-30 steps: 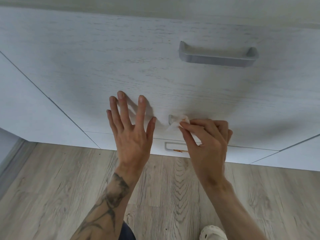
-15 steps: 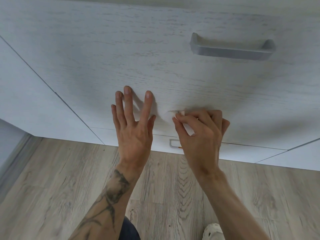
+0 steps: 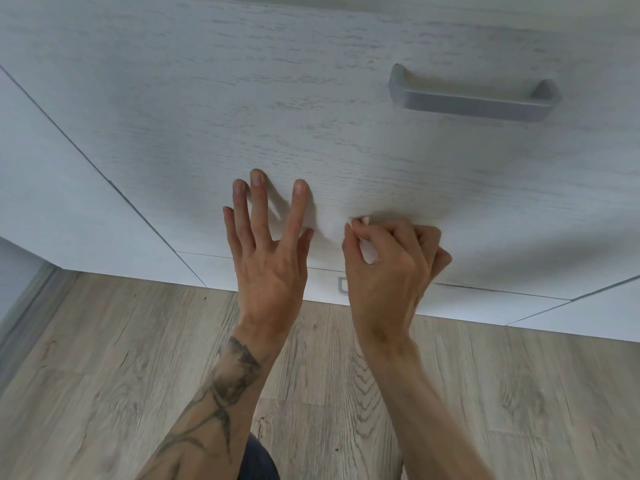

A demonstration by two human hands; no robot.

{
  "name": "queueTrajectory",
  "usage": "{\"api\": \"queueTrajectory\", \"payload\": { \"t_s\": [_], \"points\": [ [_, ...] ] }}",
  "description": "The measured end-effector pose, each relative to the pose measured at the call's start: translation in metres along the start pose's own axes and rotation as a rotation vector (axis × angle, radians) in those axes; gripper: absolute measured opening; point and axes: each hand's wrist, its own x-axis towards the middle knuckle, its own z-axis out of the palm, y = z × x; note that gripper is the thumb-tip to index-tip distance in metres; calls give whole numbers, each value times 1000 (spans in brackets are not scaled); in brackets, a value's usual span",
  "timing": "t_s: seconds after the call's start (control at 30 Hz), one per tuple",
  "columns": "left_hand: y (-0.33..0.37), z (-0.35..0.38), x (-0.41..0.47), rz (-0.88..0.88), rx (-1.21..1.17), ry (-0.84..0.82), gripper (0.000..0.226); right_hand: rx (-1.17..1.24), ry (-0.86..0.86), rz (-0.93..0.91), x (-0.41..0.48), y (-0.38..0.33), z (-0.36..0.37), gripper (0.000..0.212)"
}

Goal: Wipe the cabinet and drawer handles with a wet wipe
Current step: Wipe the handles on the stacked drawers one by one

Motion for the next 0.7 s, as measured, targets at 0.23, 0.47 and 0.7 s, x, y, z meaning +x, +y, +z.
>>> {"api": "queueTrajectory", "payload": {
  "t_s": [0.23, 0.47, 0.7],
  "points": [
    [3, 0, 1, -9, -18, 7, 69, 30, -45, -69, -1, 15, -9, 6],
    [2, -2, 1, 8, -34, 3, 66, 33, -29, -63, -8, 22, -17, 7],
    [-1, -5, 0, 5, -44, 7, 65, 10, -51, -136, -3, 23, -16, 9]
  ]
}}
